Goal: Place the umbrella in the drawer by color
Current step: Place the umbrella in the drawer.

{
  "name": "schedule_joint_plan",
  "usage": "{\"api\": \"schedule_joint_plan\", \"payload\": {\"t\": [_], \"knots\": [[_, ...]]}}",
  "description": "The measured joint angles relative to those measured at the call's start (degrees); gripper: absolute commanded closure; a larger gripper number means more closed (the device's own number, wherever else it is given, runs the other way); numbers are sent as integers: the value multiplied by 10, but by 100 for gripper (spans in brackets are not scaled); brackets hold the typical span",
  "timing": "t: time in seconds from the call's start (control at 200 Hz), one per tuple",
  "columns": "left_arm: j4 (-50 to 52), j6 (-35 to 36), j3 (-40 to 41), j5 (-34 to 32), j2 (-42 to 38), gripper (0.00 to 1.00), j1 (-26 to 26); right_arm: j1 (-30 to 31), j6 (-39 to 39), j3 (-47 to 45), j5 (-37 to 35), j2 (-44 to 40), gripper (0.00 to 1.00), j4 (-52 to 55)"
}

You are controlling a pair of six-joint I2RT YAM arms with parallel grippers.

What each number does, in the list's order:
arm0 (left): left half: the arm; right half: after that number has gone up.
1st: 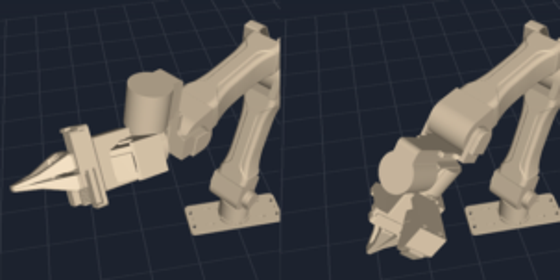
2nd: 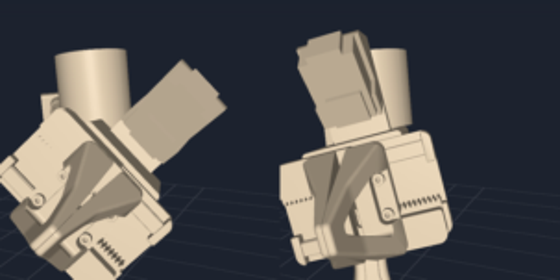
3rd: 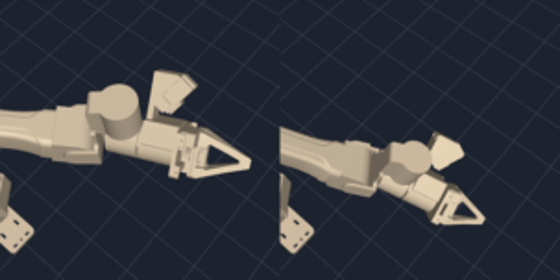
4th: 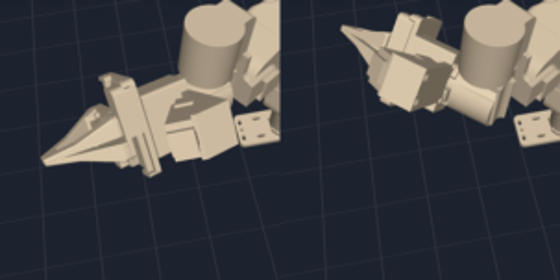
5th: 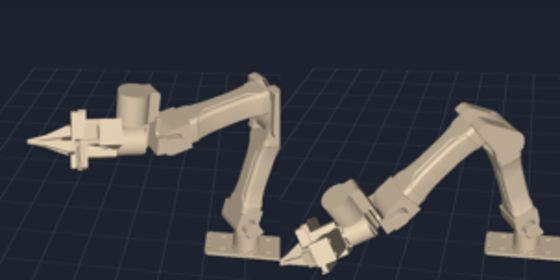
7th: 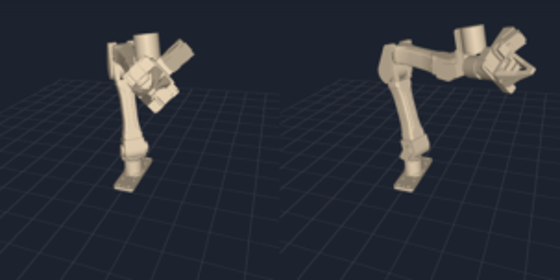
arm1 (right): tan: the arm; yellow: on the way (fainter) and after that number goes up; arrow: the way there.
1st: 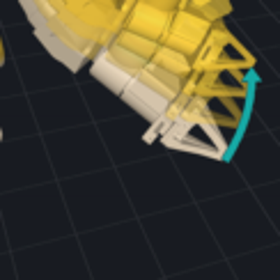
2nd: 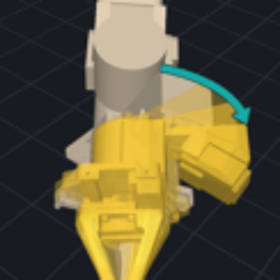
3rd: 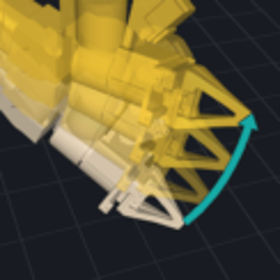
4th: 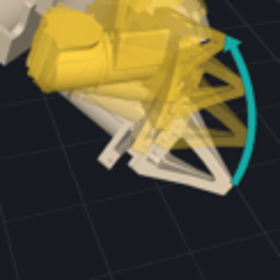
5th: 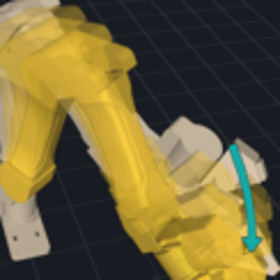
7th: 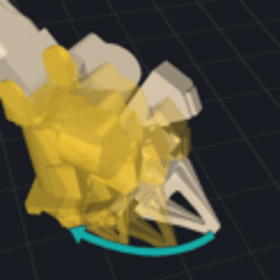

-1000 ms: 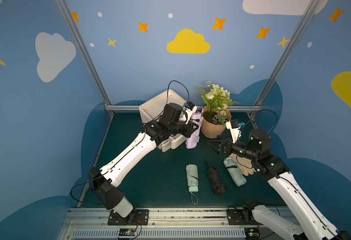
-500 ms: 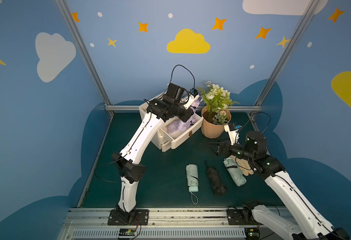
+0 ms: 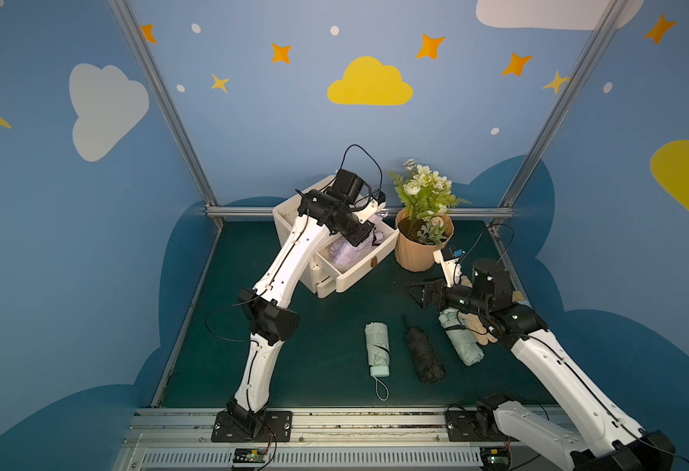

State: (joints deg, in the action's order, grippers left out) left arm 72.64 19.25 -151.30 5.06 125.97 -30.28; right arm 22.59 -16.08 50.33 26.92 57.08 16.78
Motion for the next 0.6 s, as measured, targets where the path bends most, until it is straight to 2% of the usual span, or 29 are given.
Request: {"api": "schedule_joint_plan", "payload": {"t": [0.325, 0.601], "knots": [[24, 5, -2, 45, 18, 97, 17, 0, -7, 0, 6, 25, 3, -7], [32, 19, -3, 36, 45, 97, 21, 0, -11, 0, 10, 37, 3, -17]]}}
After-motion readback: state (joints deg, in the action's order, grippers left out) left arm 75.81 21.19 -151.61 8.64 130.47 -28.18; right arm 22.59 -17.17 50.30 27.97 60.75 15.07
